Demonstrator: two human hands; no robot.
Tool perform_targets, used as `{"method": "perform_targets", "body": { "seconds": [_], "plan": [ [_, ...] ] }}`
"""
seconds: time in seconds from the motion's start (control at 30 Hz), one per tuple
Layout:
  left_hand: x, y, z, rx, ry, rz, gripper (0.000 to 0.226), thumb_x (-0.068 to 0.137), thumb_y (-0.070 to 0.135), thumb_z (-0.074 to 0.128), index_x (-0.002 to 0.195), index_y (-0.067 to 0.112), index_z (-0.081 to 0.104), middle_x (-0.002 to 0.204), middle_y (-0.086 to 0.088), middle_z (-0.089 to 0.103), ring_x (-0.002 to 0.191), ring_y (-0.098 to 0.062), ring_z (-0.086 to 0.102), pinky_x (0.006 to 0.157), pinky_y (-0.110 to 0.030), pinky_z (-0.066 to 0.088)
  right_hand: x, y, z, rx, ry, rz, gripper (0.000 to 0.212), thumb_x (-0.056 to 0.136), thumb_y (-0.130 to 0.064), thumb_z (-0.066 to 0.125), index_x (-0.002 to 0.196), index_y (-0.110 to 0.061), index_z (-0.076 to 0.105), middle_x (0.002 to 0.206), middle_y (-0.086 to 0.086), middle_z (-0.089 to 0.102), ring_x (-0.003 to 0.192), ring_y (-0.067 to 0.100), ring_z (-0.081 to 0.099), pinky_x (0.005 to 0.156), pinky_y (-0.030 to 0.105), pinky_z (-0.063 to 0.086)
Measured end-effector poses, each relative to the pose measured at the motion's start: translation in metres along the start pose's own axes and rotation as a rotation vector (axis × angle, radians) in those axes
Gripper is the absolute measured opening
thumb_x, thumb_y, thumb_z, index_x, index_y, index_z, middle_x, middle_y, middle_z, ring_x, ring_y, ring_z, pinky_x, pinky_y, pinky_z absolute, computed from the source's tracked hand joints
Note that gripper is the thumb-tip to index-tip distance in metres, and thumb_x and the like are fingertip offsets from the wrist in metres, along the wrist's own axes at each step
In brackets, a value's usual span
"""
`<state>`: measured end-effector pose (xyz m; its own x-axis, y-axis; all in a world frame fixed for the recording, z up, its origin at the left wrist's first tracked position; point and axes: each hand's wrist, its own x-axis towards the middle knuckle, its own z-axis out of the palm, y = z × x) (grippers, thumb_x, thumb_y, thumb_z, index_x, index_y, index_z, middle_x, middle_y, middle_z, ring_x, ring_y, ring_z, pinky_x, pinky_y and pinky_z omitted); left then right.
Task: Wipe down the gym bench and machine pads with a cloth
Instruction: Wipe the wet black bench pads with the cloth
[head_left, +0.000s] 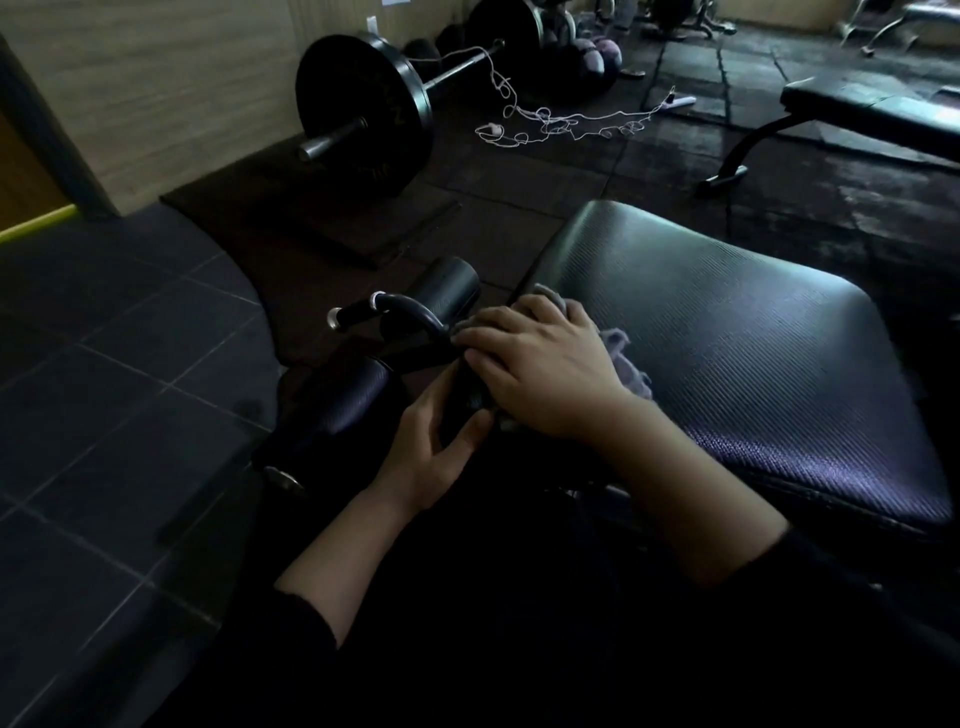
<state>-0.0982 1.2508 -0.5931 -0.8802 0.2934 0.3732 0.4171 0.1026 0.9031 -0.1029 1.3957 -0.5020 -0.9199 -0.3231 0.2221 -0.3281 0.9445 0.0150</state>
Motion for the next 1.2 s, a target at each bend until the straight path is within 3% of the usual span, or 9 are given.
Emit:
{"method": "perform_targets", "body": {
  "seconds": [0.1, 0.2, 0.3, 0.4, 0.63, 0.8, 1.0, 1.1, 1.2],
  "plan": [
    [-0.001, 0.001, 0.0, 0.022, -0.003, 0.004, 0.07, 0.088, 0.067, 0.048, 0.135, 0.017, 0.039, 0.138, 0.012, 0.044, 0.131, 0.008, 0.04, 0.106, -0.012, 0.031, -0.031, 0.005, -0.001, 0.022, 0.089, -0.036, 0.047, 0.094, -0.049, 0.026, 0.129, -0.04, 0.054, 0.131, -0.013, 0.056, 0.12, 0.023, 0.048, 0.093, 0.042, 0.036],
    [-0.001, -0.001, -0.001, 0.009, -0.035, 0.01, 0.083, 0.088, 0.066, 0.047, 0.142, 0.004, 0.039, 0.147, -0.002, 0.042, 0.138, -0.005, 0.038, 0.11, -0.019, 0.03, -0.054, 0.032, -0.009, 0.006, 0.093, -0.077, 0.046, 0.095, -0.05, 0.027, 0.135, -0.04, 0.048, 0.134, -0.012, 0.054, 0.12, 0.022, 0.049, 0.091, 0.04, 0.038],
    [-0.001, 0.0, -0.001, 0.015, -0.064, -0.018, 0.092, 0.086, 0.07, 0.047, 0.146, 0.002, 0.035, 0.151, -0.005, 0.039, 0.14, -0.01, 0.035, 0.113, -0.025, 0.03, -0.047, 0.062, -0.016, 0.07, 0.033, 0.042, 0.052, 0.092, -0.057, 0.019, 0.139, -0.048, 0.039, 0.14, -0.016, 0.047, 0.126, 0.019, 0.041, 0.096, 0.038, 0.034],
    [-0.001, 0.004, -0.002, 0.019, -0.064, -0.03, 0.092, 0.086, 0.07, 0.047, 0.147, 0.002, 0.034, 0.152, -0.005, 0.038, 0.141, -0.01, 0.034, 0.113, -0.023, 0.029, -0.015, 0.067, -0.01, 0.083, -0.014, 0.177, 0.043, 0.098, -0.053, 0.026, 0.139, -0.051, 0.036, 0.145, -0.017, 0.041, 0.133, 0.018, 0.032, 0.104, 0.039, 0.026],
    [-0.002, -0.001, -0.002, 0.056, -0.029, -0.037, 0.085, 0.088, 0.069, 0.045, 0.14, 0.001, 0.041, 0.142, -0.011, 0.048, 0.135, -0.009, 0.042, 0.112, -0.026, 0.034, -0.024, 0.009, -0.004, 0.036, 0.03, -0.072, 0.05, 0.094, -0.05, 0.022, 0.139, -0.041, 0.042, 0.137, -0.014, 0.05, 0.123, 0.02, 0.044, 0.098, 0.04, 0.031],
    [-0.001, 0.002, -0.004, 0.045, -0.068, -0.059, 0.085, 0.087, 0.066, 0.048, 0.146, 0.005, 0.037, 0.149, -0.004, 0.042, 0.138, -0.01, 0.038, 0.113, -0.028, 0.031, -0.076, 0.04, -0.013, 0.041, 0.035, -0.21, 0.052, 0.097, -0.051, 0.031, 0.147, -0.036, 0.033, 0.145, -0.014, 0.043, 0.13, 0.017, 0.04, 0.105, 0.039, 0.035],
    [0.012, 0.024, -0.006, 0.241, -0.051, -0.069, 0.072, 0.08, 0.055, 0.054, 0.138, 0.012, 0.051, 0.141, 0.0, 0.051, 0.132, -0.004, 0.043, 0.112, -0.028, 0.034, -0.062, 0.059, -0.018, 0.138, 0.053, 0.046, 0.053, 0.091, -0.057, 0.029, 0.143, -0.045, 0.034, 0.14, -0.014, 0.046, 0.131, 0.019, 0.038, 0.103, 0.044, 0.037],
    [0.027, 0.039, 0.0, 0.375, -0.018, -0.086, 0.058, 0.086, 0.046, 0.062, 0.132, 0.01, 0.057, 0.136, -0.002, 0.056, 0.127, -0.009, 0.048, 0.109, -0.02, 0.033, -0.045, 0.056, -0.019, 0.155, 0.052, 0.187, 0.049, 0.094, -0.052, 0.04, 0.142, -0.044, 0.035, 0.143, -0.012, 0.042, 0.134, 0.019, 0.032, 0.105, 0.041, 0.028],
    [0.04, 0.052, 0.008, 0.552, -0.041, -0.071, 0.052, 0.093, 0.038, 0.059, 0.138, 0.012, 0.052, 0.141, -0.002, 0.051, 0.132, -0.012, 0.043, 0.106, -0.015, 0.025, -0.042, 0.051, -0.023, 0.117, 0.077, 0.303, 0.053, 0.09, -0.054, 0.048, 0.141, -0.042, 0.038, 0.142, -0.006, 0.041, 0.135, 0.022, 0.032, 0.105, 0.043, 0.029]
  ]
}}
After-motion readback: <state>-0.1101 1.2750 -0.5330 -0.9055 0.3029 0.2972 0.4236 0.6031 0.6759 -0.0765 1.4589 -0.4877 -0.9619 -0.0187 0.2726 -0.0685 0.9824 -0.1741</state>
